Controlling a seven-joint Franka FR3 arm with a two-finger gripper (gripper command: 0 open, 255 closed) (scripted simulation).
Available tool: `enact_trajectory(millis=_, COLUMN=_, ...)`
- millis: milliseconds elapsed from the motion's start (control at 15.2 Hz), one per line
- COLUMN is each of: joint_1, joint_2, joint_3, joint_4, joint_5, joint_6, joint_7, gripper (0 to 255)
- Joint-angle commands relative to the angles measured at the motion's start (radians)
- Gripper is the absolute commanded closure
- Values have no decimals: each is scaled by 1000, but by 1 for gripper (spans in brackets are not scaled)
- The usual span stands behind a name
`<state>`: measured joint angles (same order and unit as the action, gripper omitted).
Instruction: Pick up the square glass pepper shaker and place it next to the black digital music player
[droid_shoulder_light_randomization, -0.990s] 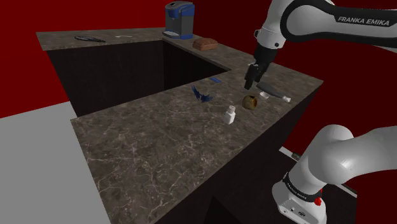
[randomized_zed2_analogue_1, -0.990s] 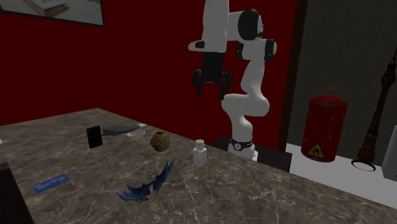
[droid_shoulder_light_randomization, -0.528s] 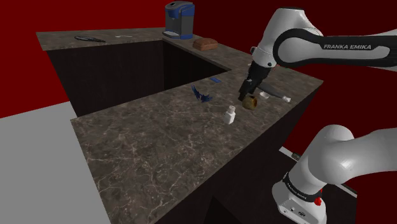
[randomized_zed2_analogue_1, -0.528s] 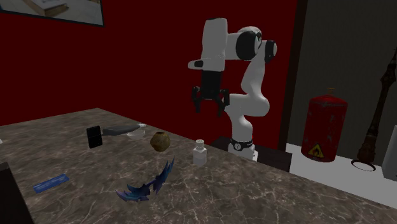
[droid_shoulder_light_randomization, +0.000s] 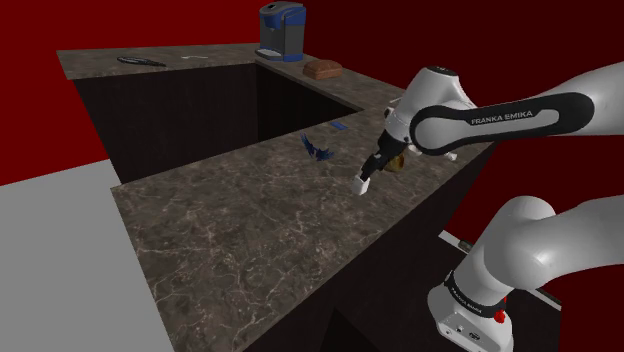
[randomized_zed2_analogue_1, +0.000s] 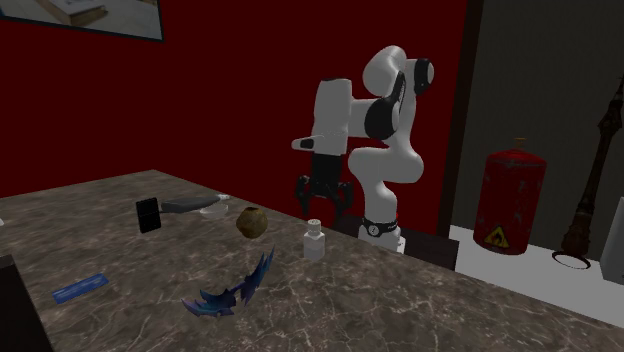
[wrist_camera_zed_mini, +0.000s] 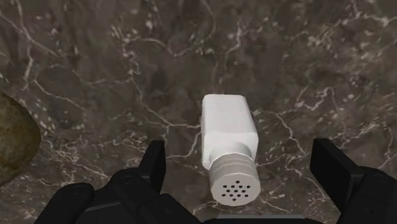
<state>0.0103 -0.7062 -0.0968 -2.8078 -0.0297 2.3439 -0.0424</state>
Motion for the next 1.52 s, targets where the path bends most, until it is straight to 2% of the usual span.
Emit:
enact_trajectory(millis=0, joint_1=1, joint_2=31, joint_3=-4, joint_4=-20, joint_5=1, joint_6=60, joint_7=-2, gripper=0)
enact_trajectory(millis=396, joint_1=7, joint_2=112, joint_3=-10, joint_4=-46, joint_5=4, joint_6=167, joint_7=-4, gripper=0)
enact_trajectory(millis=858, joint_1=7, joint_2=112, joint_3=-10, joint_4=-46, joint_5=4, joint_6=167, joint_7=-4, gripper=0)
enact_trajectory(millis=924, joint_1=7, joint_2=112, joint_3=-10, joint_4=-46, joint_5=4, joint_6=168, joint_7=-4, gripper=255)
enact_trajectory(millis=1452, joint_1=7, joint_2=113, joint_3=-10, joint_4=-46, joint_5=5, joint_6=168, joint_7=-4, gripper=255)
